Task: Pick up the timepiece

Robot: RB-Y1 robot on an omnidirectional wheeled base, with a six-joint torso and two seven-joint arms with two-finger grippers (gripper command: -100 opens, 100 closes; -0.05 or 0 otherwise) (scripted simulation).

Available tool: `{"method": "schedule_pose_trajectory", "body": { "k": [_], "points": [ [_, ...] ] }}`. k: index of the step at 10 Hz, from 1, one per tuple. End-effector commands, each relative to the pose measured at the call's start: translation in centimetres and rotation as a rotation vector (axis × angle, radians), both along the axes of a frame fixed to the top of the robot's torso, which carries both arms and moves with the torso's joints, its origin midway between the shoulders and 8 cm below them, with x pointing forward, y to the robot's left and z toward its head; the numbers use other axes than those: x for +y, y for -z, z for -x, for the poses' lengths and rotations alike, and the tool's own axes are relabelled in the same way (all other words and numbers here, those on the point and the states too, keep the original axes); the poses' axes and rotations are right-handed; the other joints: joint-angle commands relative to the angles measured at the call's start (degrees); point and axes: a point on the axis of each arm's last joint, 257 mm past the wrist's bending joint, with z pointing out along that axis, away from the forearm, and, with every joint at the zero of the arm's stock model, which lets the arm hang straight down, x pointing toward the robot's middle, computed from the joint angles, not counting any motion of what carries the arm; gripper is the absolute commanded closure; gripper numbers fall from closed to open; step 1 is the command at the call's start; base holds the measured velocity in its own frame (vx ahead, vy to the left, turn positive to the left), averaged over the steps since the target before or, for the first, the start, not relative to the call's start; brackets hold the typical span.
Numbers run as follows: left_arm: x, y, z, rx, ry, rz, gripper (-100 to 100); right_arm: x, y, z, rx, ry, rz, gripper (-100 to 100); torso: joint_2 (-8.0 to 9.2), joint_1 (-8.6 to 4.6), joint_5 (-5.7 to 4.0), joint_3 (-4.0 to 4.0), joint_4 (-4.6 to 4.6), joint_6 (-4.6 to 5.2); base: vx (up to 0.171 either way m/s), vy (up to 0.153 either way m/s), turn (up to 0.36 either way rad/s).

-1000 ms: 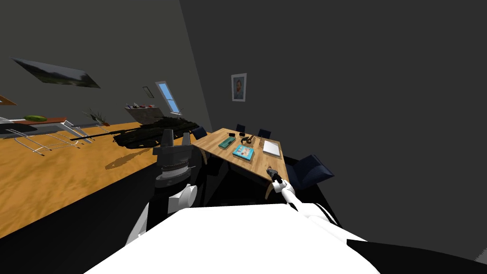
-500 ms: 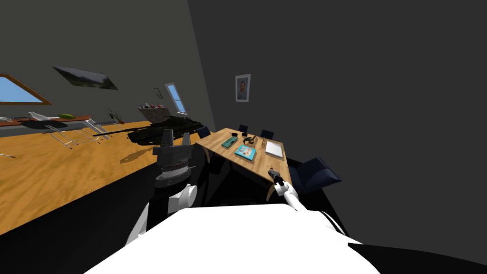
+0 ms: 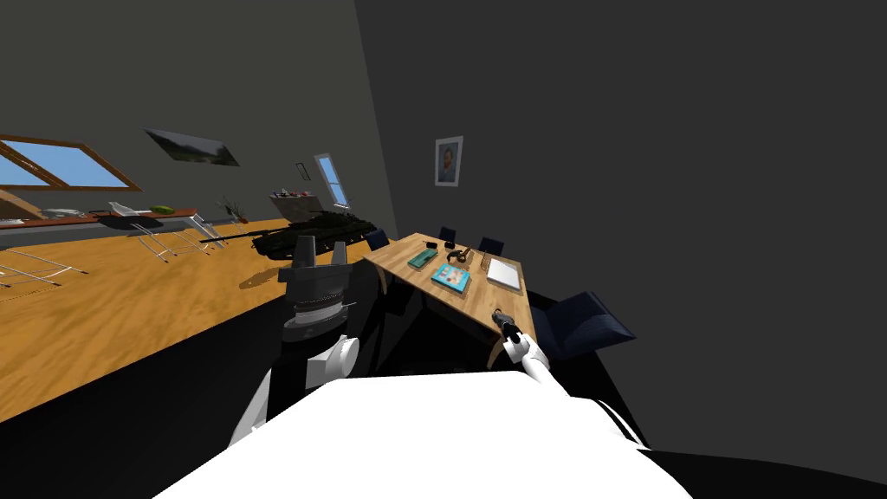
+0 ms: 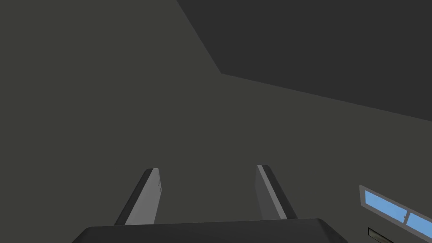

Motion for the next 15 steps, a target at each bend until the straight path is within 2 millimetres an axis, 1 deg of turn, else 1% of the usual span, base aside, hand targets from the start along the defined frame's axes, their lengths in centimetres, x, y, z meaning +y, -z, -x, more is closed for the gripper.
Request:
{"method": "schedule_pose_trajectory", "body": {
  "k": [1,2,3,4,5,6,8,9,10,11,14,15],
  "points": [
    [0.0,0.0,0.0,0.000,0.000,0.000,0,-0.1,-0.1,0.1,-0.004,0.013,-0.014,100,0.00,0.00,0.00,0.00,0.00,0.00,-0.008,0.001,-0.005],
    [0.0,0.0,0.0,0.000,0.000,0.000,0,-0.9,-0.2,0.9,0.000,0.023,0.000,100,-0.02,-0.01,-0.01,-0.01,-0.01,0.03,-0.014,0.006,0.128],
    [0.0,0.0,0.0,0.000,0.000,0.000,0,-0.9,-0.2,0.9,-0.004,0.032,-0.013,100,0.00,0.00,-0.01,-0.01,-0.01,-0.02,-0.014,0.000,0.059],
    [0.0,0.0,0.0,0.000,0.000,0.000,0,-1.7,-0.3,1.7,0.002,0.041,0.007,100,-0.01,-0.01,0.00,-0.01,0.00,0.02,-0.014,0.005,0.114],
    [0.0,0.0,0.0,0.000,0.000,0.000,0,-1.7,-0.4,1.7,-0.004,0.050,-0.007,100,0.00,0.00,0.01,0.00,0.00,0.00,-0.012,0.002,0.064],
    [0.0,0.0,0.0,0.000,0.000,0.000,0,-2.6,-0.4,2.7,0.006,0.061,0.012,100,-0.01,0.00,0.01,-0.01,-0.01,0.01,-0.016,0.005,0.141],
    [0.0,0.0,0.0,0.000,0.000,0.000,0,-2.6,-0.6,2.5,-0.007,0.073,-0.007,100,-0.01,0.04,-0.02,-0.01,0.00,-0.05,-0.011,-0.001,0.025],
    [0.0,0.0,0.0,0.000,0.000,0.000,0,-3.5,-1.0,3.3,-0.005,0.083,0.014,100,-0.01,0.00,-0.04,0.03,0.07,0.06,-0.010,0.009,0.102],
    [0.0,0.0,0.0,0.000,0.000,0.000,0,-3.5,-1.0,3.3,-0.010,0.094,-0.001,100,0.05,-0.02,-0.04,0.08,0.10,0.05,-0.009,0.004,0.061],
    [0.0,0.0,0.0,0.000,0.000,0.000,0,-4.4,-1.4,4.1,-0.008,0.102,0.024,100,0.07,-0.04,-0.04,0.09,0.11,0.06,-0.013,0.002,0.134],
    [0.0,0.0,0.0,0.000,0.000,0.000,0,-4.4,-1.3,4.1,-0.013,0.112,0.009,100,0.09,-0.07,-0.05,0.09,0.10,0.07,-0.007,0.000,0.016],
    [0.0,0.0,0.0,0.000,0.000,0.000,0,-4.4,-1.3,4.1,-0.014,0.114,0.008,0,0.06,-0.07,-0.06,0.08,0.10,0.05,0.000,0.000,0.000]
  ]
}}
